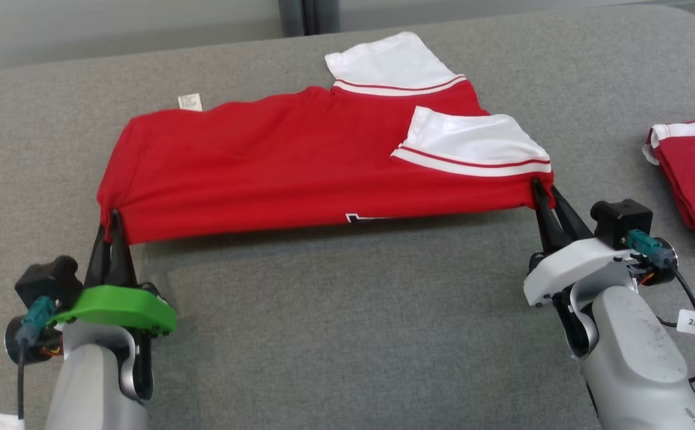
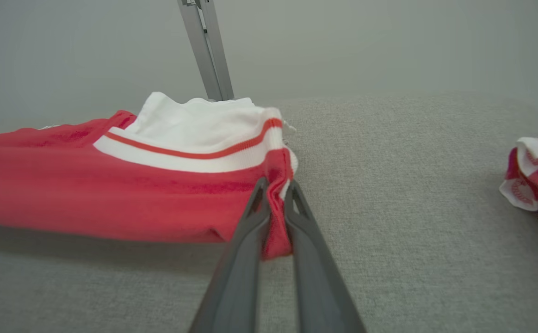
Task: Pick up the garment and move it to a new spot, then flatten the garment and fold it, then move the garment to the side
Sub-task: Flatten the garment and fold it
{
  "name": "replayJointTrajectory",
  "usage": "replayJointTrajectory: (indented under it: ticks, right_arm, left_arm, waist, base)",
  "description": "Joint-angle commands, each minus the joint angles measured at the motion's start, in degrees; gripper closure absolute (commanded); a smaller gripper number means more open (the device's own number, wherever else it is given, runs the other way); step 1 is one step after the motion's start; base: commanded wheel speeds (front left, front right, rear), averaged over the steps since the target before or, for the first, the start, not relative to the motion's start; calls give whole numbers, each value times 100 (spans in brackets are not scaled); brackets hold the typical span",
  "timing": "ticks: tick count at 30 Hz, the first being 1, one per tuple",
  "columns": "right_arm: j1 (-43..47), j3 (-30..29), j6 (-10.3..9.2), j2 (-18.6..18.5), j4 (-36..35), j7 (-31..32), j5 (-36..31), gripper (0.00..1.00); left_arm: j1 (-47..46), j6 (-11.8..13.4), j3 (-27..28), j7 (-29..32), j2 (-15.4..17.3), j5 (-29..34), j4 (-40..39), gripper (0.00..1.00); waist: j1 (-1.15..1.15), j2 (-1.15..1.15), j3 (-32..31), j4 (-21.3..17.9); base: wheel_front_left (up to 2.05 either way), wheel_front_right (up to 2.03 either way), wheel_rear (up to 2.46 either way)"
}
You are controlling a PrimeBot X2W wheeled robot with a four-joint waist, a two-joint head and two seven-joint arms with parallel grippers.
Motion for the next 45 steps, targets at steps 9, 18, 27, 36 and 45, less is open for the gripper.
replayJointTrajectory:
  ticks: [9,18,27,36,45]
  right_arm:
    - [1254,355,-13,-188,423,2,474,100]
    - [2108,425,-13,-274,263,2,744,0]
    - [1070,275,-12,-256,3,2,214,0]
    - [-294,491,-12,-259,432,15,-198,0]
    - [-1237,781,-12,-366,920,47,-445,0]
  left_arm:
    - [1542,287,-187,2,50,-358,252,100]
    - [2224,518,-651,2,49,-735,404,0]
    - [935,328,-556,2,147,-395,221,0]
    - [-684,79,-591,2,622,-282,1497,0]
    - [-1636,-16,-937,4,851,-315,2627,0]
  waist:
    - [0,0,-1117,28]
    - [0,0,-999,32]
    - [0,0,-345,54]
    - [0,0,287,-7]
    - [0,0,800,71]
  base:
    - [0,0,0]
    - [0,0,0]
    - [0,0,0]
    - [0,0,0]
    - [0,0,0]
